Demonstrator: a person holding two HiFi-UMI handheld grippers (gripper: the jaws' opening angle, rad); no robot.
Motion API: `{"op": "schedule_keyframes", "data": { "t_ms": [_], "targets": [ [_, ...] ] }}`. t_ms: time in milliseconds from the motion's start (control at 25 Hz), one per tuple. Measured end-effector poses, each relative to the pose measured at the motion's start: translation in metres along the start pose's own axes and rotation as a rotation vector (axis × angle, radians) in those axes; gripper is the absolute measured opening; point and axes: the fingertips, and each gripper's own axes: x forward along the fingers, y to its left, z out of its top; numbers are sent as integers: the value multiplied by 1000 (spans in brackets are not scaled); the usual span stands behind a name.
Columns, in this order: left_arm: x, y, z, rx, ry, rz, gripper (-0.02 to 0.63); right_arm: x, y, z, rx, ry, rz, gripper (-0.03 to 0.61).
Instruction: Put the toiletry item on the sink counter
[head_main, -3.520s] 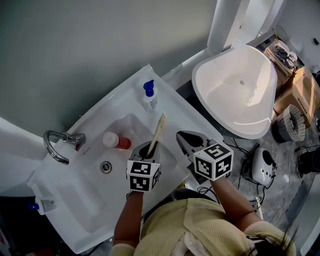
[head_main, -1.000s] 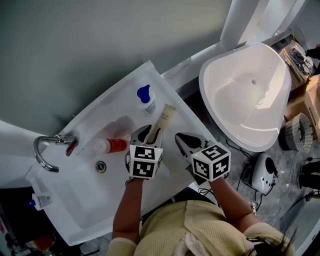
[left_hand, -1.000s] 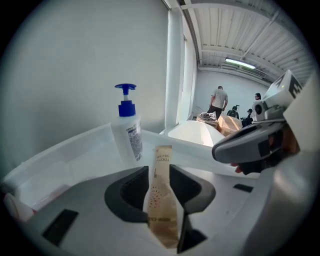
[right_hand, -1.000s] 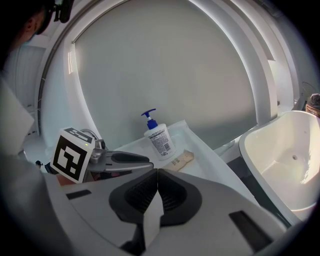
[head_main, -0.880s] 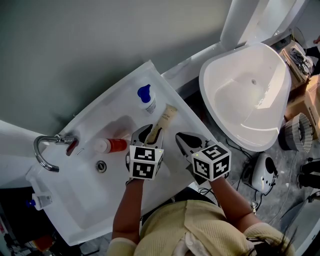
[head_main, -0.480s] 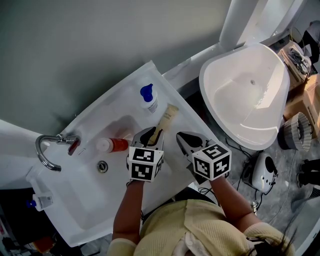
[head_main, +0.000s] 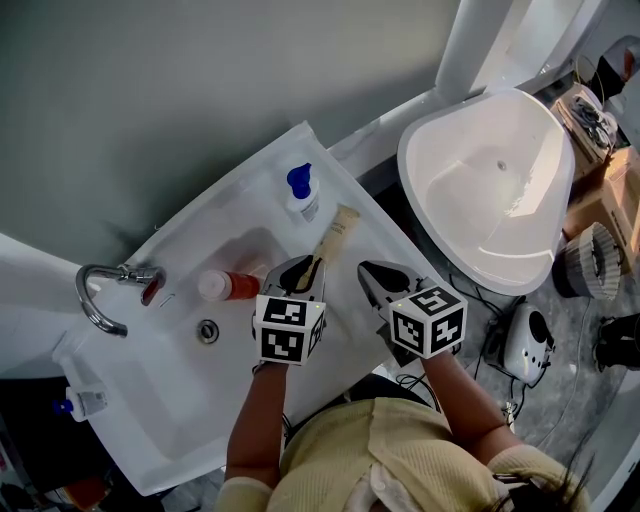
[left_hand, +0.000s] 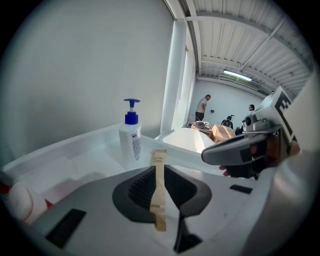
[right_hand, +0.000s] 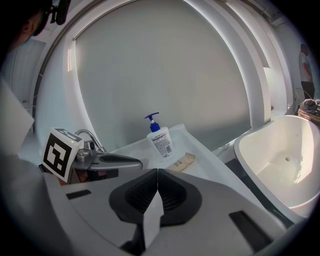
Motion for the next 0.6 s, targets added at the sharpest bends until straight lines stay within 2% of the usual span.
{"op": "schedule_keyframes", "data": {
  "t_ms": [600],
  "targets": [
    [-36,0,-8,2,-31,0,69,-12,22,-3,-16,-24,-27,26]
  ]
}}
